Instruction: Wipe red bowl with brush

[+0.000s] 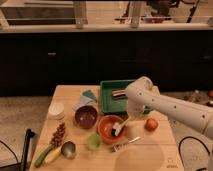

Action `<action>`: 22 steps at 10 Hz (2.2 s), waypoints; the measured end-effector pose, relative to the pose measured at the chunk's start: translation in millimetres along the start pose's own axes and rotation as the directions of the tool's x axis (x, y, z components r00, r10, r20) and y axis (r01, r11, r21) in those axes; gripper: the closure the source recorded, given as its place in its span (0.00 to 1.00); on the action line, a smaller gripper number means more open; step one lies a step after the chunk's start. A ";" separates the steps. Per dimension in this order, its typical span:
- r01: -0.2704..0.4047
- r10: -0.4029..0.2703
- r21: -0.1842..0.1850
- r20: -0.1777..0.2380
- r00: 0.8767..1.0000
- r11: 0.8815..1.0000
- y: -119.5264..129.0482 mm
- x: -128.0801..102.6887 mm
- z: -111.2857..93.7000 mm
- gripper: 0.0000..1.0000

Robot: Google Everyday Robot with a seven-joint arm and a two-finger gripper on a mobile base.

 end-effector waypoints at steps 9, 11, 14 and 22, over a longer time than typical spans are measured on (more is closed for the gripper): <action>0.099 -0.097 0.041 -0.042 0.994 0.994 -48.6 -29.2 4.5 1.00; 0.151 -0.150 0.029 -0.029 0.988 0.988 -33.0 -36.4 2.8 1.00; 0.121 -0.121 0.021 -0.037 0.992 0.992 -10.3 -9.2 -3.0 1.00; 0.063 -0.056 0.080 -0.094 0.994 0.995 -51.8 4.4 -12.4 1.00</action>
